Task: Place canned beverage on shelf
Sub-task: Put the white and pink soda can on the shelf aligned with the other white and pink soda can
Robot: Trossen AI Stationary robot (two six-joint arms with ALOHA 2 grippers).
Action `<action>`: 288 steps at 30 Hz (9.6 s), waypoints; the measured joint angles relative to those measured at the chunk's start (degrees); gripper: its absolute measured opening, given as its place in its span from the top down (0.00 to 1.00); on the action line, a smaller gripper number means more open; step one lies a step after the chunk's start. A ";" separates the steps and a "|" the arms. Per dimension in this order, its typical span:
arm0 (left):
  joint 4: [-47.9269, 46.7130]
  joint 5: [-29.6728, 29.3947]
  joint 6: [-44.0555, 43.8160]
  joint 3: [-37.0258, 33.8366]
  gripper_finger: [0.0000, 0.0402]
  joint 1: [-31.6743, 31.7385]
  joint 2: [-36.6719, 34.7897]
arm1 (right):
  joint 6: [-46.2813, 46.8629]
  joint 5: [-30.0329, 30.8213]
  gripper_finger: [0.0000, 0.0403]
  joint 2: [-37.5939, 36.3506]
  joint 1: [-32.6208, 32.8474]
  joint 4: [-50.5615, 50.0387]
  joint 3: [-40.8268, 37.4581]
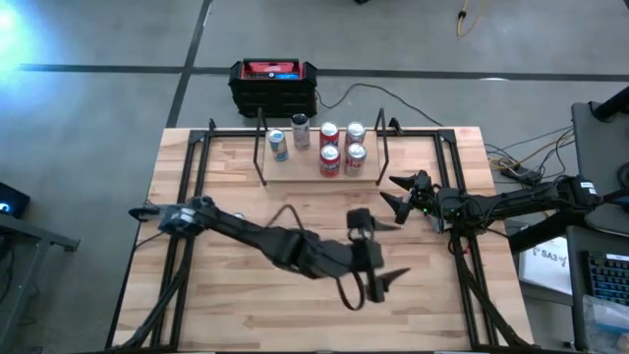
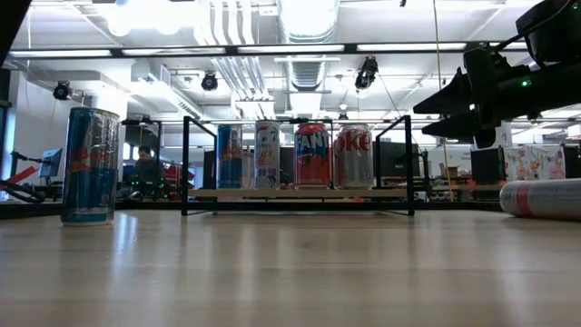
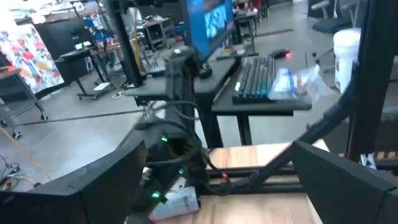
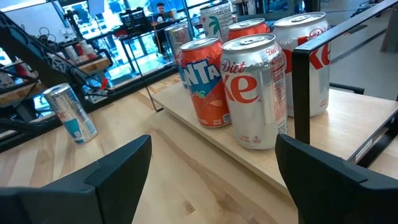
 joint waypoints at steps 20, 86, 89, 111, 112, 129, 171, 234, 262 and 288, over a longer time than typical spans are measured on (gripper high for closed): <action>1.41 1.08 6.29 -24.72 0.04 2.37 -21.98 | -0.01 -0.01 0.19 0.04 0.01 -0.01 -0.01; 39.32 0.95 -16.10 -115.90 0.04 3.78 -74.03 | 0.00 -0.01 0.19 0.07 0.01 -0.01 0.01; 39.30 0.90 -16.10 -115.90 0.04 3.78 -72.85 | -0.02 -0.01 0.19 0.07 0.00 -0.01 0.01; 40.62 0.68 -15.78 -115.55 0.04 3.78 -61.44 | 17.75 -8.39 0.19 4.84 -0.10 -67.76 32.99; 40.93 0.70 -15.79 -115.57 0.04 3.78 -61.32 | 19.17 -7.67 0.19 5.88 -0.10 -72.68 36.21; 49.34 1.11 -16.20 -115.97 0.04 3.80 -60.46 | 47.37 -18.91 0.19 22.24 -0.12 -120.54 61.98; 50.50 0.70 -15.79 -115.42 0.04 3.76 -52.03 | 38.13 -35.07 0.19 22.30 -13.41 -113.46 43.81; 35.94 83.35 -11.36 -128.32 0.05 47.92 -109.66 | 24.32 -38.98 0.19 26.67 -19.51 -107.27 44.40; 22.02 83.36 -11.38 -128.35 0.05 67.45 -118.02 | 24.87 -39.03 0.19 26.68 -19.51 -107.43 44.39; 18.98 83.34 -11.38 -128.38 0.05 84.10 -118.32 | 27.51 -36.04 0.19 27.40 -20.54 -110.73 44.37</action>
